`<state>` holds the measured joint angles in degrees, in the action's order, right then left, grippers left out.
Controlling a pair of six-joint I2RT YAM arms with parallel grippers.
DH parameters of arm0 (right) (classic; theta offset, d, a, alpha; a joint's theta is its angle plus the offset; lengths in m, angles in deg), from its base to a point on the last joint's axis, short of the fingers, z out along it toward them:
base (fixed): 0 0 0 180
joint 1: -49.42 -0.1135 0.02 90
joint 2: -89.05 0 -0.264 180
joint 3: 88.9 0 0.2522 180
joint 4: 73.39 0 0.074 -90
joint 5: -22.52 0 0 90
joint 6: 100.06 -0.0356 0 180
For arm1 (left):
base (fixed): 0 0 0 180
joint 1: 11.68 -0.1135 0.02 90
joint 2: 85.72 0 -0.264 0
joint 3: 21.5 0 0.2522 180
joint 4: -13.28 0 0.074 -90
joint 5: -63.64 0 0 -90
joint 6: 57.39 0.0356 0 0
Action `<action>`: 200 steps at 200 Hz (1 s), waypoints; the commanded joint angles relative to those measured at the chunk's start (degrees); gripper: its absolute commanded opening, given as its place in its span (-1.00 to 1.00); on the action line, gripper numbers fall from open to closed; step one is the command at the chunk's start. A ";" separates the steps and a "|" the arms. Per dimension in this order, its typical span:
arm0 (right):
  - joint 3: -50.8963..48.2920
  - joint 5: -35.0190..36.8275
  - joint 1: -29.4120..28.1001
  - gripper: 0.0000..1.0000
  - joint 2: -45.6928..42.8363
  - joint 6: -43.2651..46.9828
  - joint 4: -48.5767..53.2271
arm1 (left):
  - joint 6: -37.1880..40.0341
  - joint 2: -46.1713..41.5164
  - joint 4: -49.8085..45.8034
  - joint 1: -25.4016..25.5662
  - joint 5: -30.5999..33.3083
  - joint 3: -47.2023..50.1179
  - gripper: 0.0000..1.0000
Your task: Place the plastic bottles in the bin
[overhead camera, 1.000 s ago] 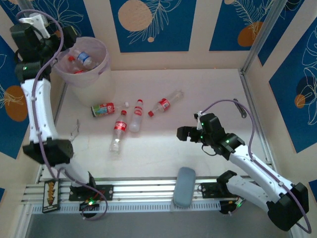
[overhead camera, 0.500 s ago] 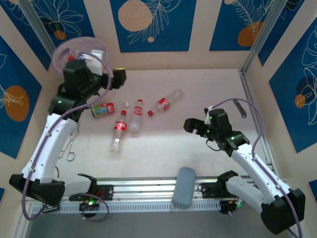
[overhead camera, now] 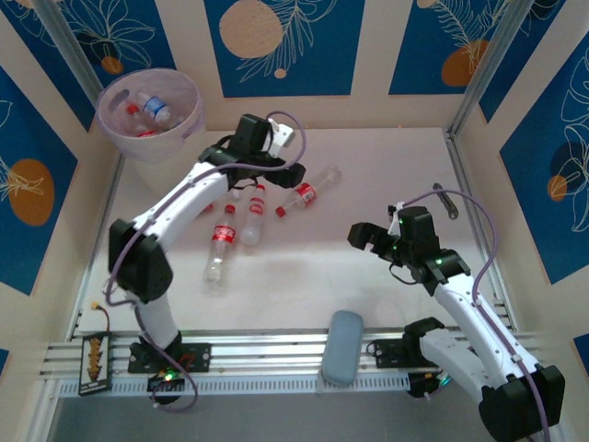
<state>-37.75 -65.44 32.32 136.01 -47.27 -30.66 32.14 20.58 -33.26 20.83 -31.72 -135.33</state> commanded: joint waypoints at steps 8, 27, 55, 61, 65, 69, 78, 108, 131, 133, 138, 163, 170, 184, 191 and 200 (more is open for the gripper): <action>-0.82 -1.77 0.56 0.97 -0.80 -0.29 1.51 | 1.78 8.61 -2.29 1.14 -4.32 -6.74 1.00; -0.42 -2.04 0.65 0.97 -0.81 0.25 2.05 | 0.84 14.16 -0.71 1.19 -4.32 -9.06 1.00; -0.63 -2.00 0.86 0.97 -0.99 0.52 2.52 | 0.32 20.52 0.26 1.23 -4.24 -12.54 1.00; -0.77 -2.04 0.87 0.97 -1.13 0.41 2.39 | 0.22 21.88 -0.56 1.27 -3.93 -13.69 1.00; -0.97 -2.04 0.92 0.97 -1.08 0.27 2.20 | 0.14 22.71 -1.05 1.26 -3.67 -14.43 1.00; -1.12 -2.13 0.98 0.97 -1.08 0.22 2.05 | 0.03 23.57 -1.49 1.35 -3.43 -15.02 1.00; -1.56 -2.35 0.99 0.97 -1.10 -0.03 1.55 | -0.24 25.05 -1.85 1.49 -3.46 -15.83 1.00; -2.05 -2.41 1.01 0.97 -1.08 -0.07 1.38 | -1.02 29.18 -2.80 2.08 -4.44 -17.73 1.00; -2.01 -2.31 1.14 0.97 -1.51 0.11 1.24 | -1.23 31.78 -3.71 2.68 -3.58 -19.23 1.00; -2.11 -2.31 1.16 0.97 -1.52 0.12 1.21 | -1.25 31.97 -3.81 2.76 -3.42 -19.33 1.00; -2.13 -2.31 1.15 0.97 -1.65 0.04 1.22 | -1.29 32.39 -3.87 2.80 -2.96 -19.50 1.00; -2.71 -2.29 1.17 0.97 -2.11 -0.14 1.03 | -1.23 34.78 -4.71 2.82 0.97 -20.97 1.00; -2.91 -2.38 1.17 0.97 -2.29 -0.23 0.94 | -1.44 35.81 -5.58 2.67 1.34 -22.11 1.00; -3.10 -2.38 1.19 0.97 -2.57 -0.26 0.88 | -1.72 37.12 -6.51 2.80 0.87 -23.42 0.98; -3.03 -2.39 1.21 0.97 -2.79 -0.25 1.00 | -1.94 37.30 -6.25 2.74 0.53 -23.39 0.95; -2.98 -2.22 1.25 0.97 -3.14 -0.16 1.29 | -2.12 37.40 -6.10 2.82 0.60 -23.38 0.93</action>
<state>-39.89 -66.46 33.24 134.09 -47.25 -29.61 30.96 55.91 -37.37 23.39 -31.90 -156.91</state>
